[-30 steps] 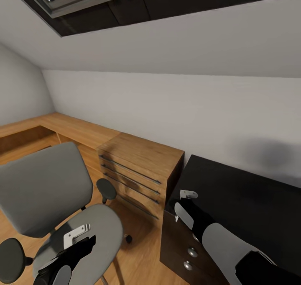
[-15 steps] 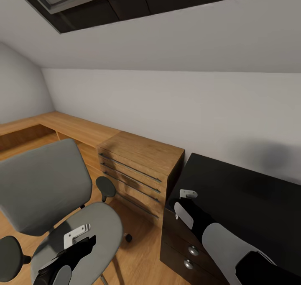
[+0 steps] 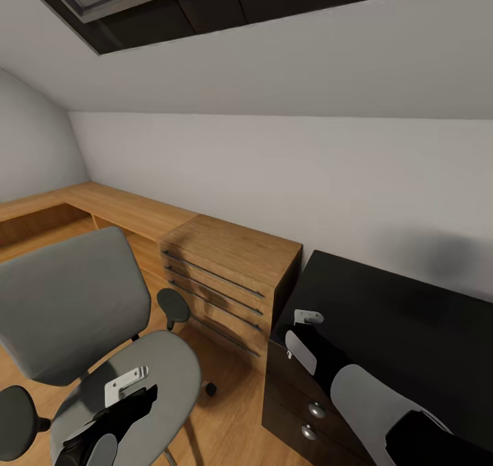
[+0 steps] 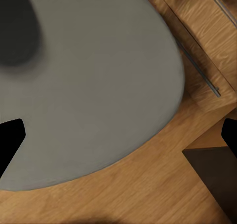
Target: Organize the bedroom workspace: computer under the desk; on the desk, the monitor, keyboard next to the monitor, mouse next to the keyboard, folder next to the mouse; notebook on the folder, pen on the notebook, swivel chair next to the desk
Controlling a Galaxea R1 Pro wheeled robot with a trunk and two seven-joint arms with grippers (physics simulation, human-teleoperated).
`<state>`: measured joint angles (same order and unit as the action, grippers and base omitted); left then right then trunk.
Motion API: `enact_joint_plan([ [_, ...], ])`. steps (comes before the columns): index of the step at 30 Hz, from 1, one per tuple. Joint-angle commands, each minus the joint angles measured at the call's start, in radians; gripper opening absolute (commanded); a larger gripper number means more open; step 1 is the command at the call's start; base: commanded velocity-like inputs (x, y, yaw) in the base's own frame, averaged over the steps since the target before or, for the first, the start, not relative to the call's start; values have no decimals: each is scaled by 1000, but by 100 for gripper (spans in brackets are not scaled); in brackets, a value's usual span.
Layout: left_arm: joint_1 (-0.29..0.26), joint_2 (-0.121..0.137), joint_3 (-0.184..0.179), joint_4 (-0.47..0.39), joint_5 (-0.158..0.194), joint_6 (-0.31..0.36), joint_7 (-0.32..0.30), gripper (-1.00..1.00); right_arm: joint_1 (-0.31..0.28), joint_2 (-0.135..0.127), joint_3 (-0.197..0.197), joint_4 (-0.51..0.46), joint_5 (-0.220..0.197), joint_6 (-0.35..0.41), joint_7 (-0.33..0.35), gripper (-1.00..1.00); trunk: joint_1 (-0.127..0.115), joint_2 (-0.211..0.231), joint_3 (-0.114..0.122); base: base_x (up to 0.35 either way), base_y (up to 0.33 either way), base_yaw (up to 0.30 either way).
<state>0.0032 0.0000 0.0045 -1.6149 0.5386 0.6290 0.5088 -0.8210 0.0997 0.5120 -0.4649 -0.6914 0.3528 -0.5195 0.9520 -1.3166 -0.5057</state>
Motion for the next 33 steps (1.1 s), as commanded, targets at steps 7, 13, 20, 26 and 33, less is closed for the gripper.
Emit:
enact_joint_plan([
  [7, 0, 0, 0, -2, 11, 2, 8, 100, -1, -2, 6, 19, -10, 8, -8, 100, 0, 0, -1, 0, 0, 0],
  [13, 0, 0, 0, -2, 11, 2, 8, 100, -1, -2, 6, 20, -10, 8, -36, -100, 0, 0, -1, 0, 0, 0],
  [20, 0, 0, -1, -1, 11, 3, 8, 100, -1, -2, 6, 20, -10, 6, -51, -100, 0, 0, -1, 0, 0, 0],
  [26, 0, 0, -1, -1, 11, 3, 8, 100, -1, -2, 6, 19, -10, 6, -52, -100, 0, 0, -1, 0, 0, 0],
  [33, 0, 0, -1, 1, 11, 4, 9, 100, -1, -2, 9, 17, -9, 6, -53, -100, 0, 0, -1, 0, 0, 0],
])
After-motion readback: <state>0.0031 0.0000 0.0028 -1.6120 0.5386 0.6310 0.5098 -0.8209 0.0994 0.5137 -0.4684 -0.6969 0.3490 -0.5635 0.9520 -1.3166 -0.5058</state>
